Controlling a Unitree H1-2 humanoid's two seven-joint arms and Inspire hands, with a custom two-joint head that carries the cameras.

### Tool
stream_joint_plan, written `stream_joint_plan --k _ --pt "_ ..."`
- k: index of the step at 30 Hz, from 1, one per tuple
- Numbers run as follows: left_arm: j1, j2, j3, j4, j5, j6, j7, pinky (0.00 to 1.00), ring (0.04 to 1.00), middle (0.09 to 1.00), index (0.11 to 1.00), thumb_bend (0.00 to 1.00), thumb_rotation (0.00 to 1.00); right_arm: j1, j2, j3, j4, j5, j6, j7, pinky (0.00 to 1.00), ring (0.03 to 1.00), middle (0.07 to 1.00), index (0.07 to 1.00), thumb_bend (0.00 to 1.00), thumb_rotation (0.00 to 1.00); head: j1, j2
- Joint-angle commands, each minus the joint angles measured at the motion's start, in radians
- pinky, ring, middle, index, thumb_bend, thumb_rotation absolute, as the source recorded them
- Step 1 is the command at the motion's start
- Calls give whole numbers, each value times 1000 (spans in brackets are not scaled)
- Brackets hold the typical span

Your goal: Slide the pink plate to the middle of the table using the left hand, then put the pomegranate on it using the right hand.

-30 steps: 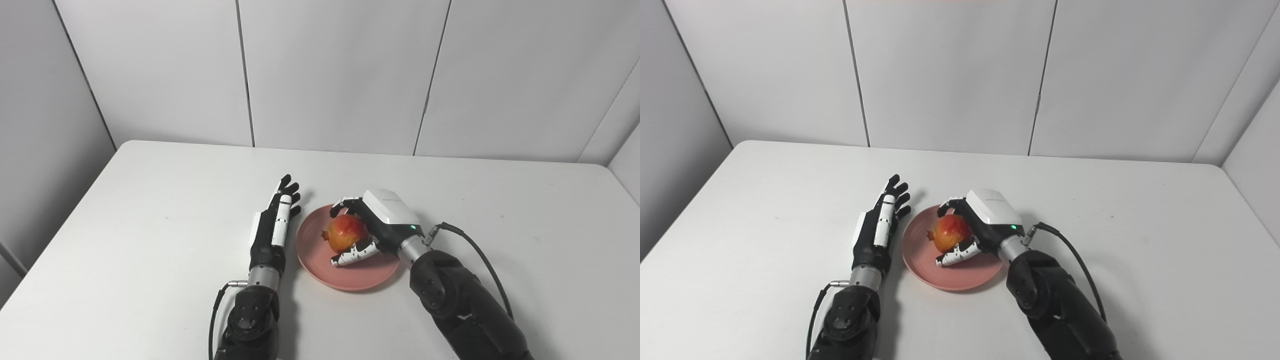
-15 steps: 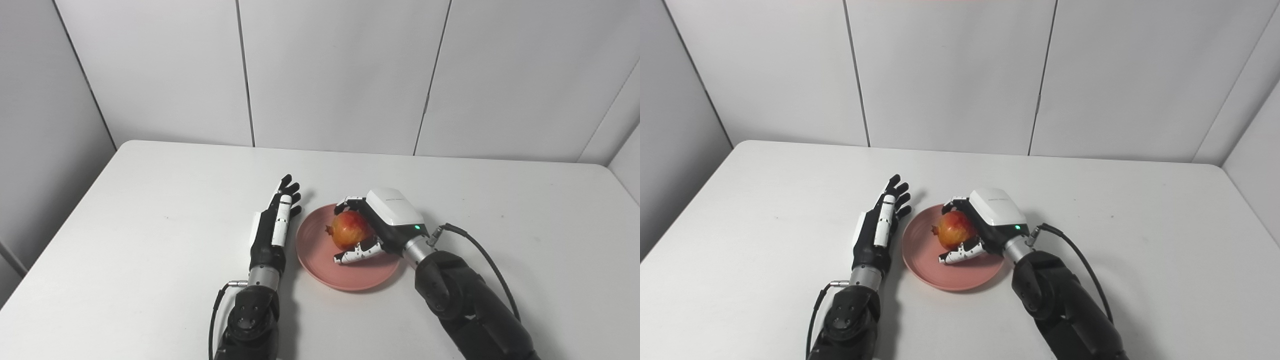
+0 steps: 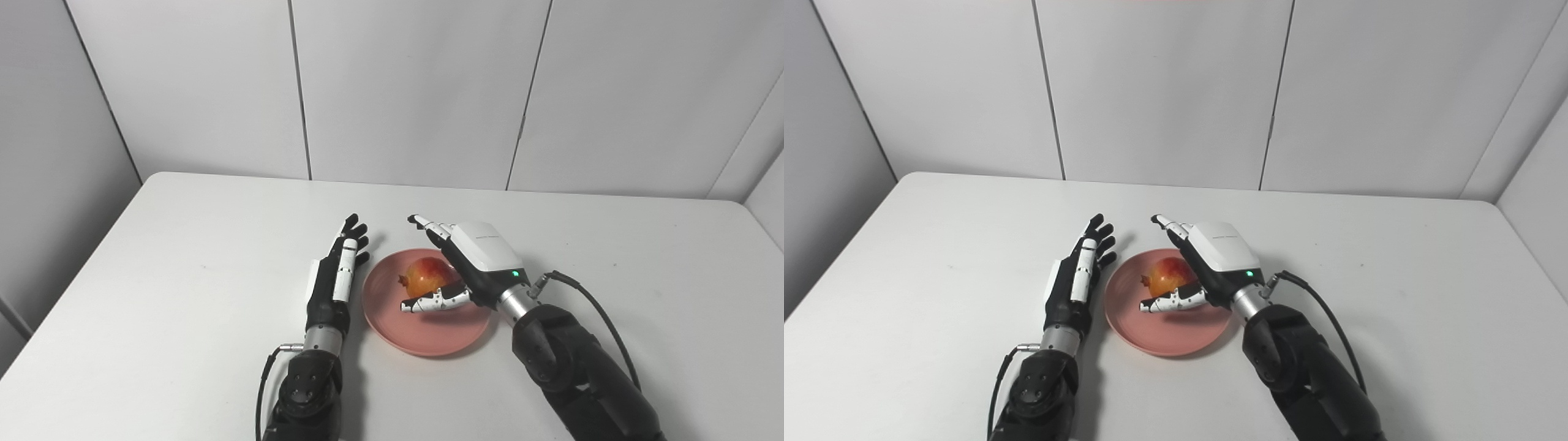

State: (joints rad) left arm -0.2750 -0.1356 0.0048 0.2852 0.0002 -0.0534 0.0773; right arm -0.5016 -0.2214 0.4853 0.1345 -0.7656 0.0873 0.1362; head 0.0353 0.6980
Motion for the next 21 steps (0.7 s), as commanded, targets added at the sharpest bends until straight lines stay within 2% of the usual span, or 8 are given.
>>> stream_joint_plan --k 1,14,18,21 --pt "-2 -4 -7 -6 -3 19 -5 890 914 916 909 407 1000 -33 -7 -13 -28 -2 -60 -25 867 906 922 963 905 603 1 0" --pt "1 -4 -1 -19 -10 33 -6 890 923 919 910 400 1000 -35 -13 -45 -77 -9 -90 -59 945 981 998 1000 987 743 -16 -6" --pt "2 -7 5 -11 -15 26 -3 873 916 916 903 408 1000 -38 -27 -73 -110 5 -123 -86 962 997 1000 1000 983 792 -18 -7" --pt "1 -5 5 -5 -15 17 -6 874 911 919 907 408 1000 -25 -24 -113 -140 49 -118 -75 951 995 1000 1000 983 831 -20 -9"
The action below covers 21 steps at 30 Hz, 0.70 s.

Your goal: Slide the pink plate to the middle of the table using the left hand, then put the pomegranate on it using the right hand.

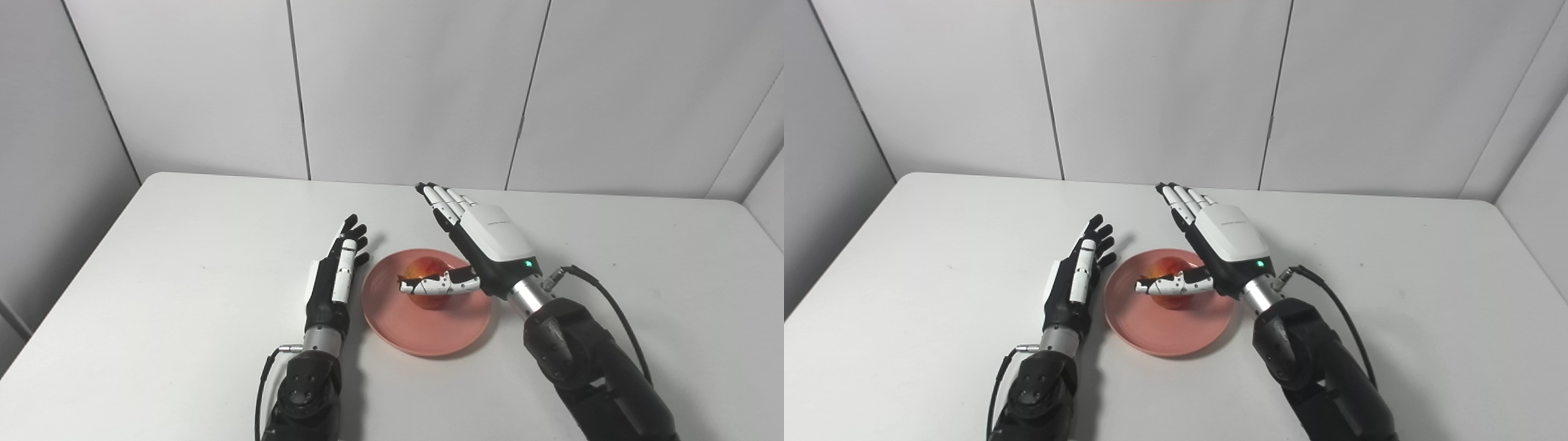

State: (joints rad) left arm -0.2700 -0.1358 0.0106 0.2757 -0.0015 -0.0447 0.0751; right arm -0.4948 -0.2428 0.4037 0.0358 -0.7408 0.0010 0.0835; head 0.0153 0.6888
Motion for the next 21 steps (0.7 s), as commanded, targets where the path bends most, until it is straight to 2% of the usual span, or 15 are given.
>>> stream_joint_plan --k 1,6,11,15,19,21 --pt "-4 -4 -1 5 -12 8 -5 875 911 919 908 409 1000 -27 0 -44 -50 38 -26 -17 947 994 1000 1000 984 835 0 0" --pt "-6 5 -5 14 -2 7 -6 881 913 923 920 421 1000 7 4 -110 -84 91 -18 -18 872 968 1000 1000 976 903 -1 -1" --pt "-4 8 -4 9 -4 10 -9 885 914 923 919 428 1000 39 13 -157 -92 139 -17 -22 879 971 1000 1000 937 973 -5 -3" --pt "-3 13 -5 8 3 8 -8 881 912 920 915 417 1000 68 31 -204 -117 230 25 16 847 964 1000 1000 885 999 -9 -5" --pt "0 18 -5 6 -2 4 -13 877 909 918 913 422 1000 99 52 -251 -131 322 56 38 857 965 1000 1000 878 1000 -9 -7" --pt "2 20 -4 7 -8 0 -18 881 913 922 917 427 1000 113 61 -271 -136 372 86 57 914 986 1000 1000 900 1000 -10 -6"
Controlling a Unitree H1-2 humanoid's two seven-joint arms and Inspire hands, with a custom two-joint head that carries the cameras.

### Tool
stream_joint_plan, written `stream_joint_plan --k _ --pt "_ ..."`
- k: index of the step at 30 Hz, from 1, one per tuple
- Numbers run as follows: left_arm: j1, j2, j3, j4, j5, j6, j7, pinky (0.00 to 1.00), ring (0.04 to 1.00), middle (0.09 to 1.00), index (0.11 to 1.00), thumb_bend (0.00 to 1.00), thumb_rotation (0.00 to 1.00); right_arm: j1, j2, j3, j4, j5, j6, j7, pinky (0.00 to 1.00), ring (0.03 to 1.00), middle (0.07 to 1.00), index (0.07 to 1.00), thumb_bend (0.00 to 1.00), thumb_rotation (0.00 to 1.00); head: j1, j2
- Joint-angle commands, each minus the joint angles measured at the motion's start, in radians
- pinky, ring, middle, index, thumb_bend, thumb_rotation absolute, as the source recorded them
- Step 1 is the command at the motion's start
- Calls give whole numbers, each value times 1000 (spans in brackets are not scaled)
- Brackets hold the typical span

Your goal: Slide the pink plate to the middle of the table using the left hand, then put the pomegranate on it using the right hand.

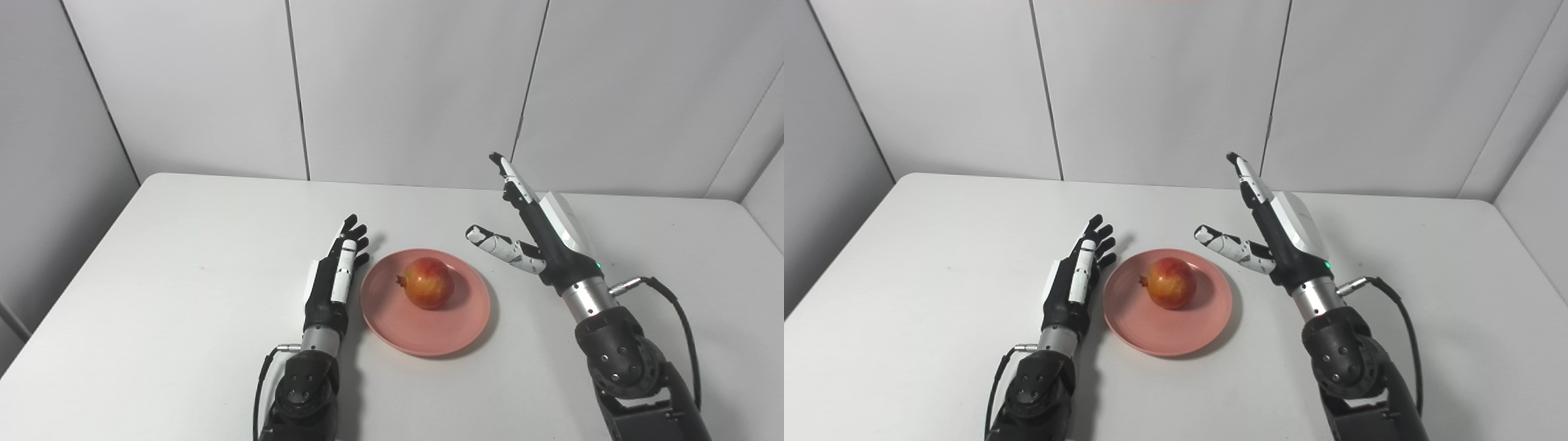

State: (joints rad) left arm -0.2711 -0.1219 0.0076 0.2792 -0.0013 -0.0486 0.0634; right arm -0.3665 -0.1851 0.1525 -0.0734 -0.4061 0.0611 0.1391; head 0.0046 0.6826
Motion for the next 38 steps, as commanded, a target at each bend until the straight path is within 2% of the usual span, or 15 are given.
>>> stream_joint_plan --k 1,5,8,13,20,26,30,32,34,38 --pt "4 7 0 3 -9 2 -8 883 914 922 919 431 1000 -11 9 -28 -30 54 38 7 931 991 1000 1000 907 1000 1 0" --pt "13 3 5 -17 -15 13 -9 885 914 924 921 428 1000 24 58 -81 -24 190 26 2 966 1000 1000 1000 867 1000 3 0" --pt "22 6 7 -26 -17 5 -15 889 917 927 924 417 1000 44 87 -102 -12 243 27 -3 954 997 1000 1000 877 1000 5 -1" --pt "37 19 3 -43 -1 -2 -14 903 931 950 948 417 1000 75 115 -108 8 283 32 -17 986 999 1000 1000 924 1000 -2 -7" --pt "79 42 -13 -123 21 42 -23 979 991 997 999 401 1000 116 138 -110 12 296 22 -46 985 986 994 993 870 1000 -36 -13" --pt "131 66 -40 -182 29 34 -33 994 999 1000 1000 371 1000 157 166 -137 -8 371 62 -50 993 980 996 1000 831 1000 -33 -9" --pt "157 71 -43 -206 25 19 -40 999 1000 1000 1000 366 1000 183 174 -155 -9 463 69 -21 1000 994 1000 1000 761 1000 -35 -11" --pt "174 73 -47 -225 30 18 -42 1000 1000 1000 1000 348 1000 196 170 -158 -4 495 64 -7 1000 999 1000 1000 687 1000 -34 -10" --pt "190 74 -52 -248 28 32 -46 1000 1000 1000 1000 357 1000 203 168 -159 -6 510 62 -5 1000 999 1000 1000 612 1000 -33 -10" --pt "217 69 -58 -272 23 30 -49 1000 1000 1000 1000 367 1000 214 166 -159 -15 525 61 -6 1000 997 1000 1000 531 1000 -37 -12"
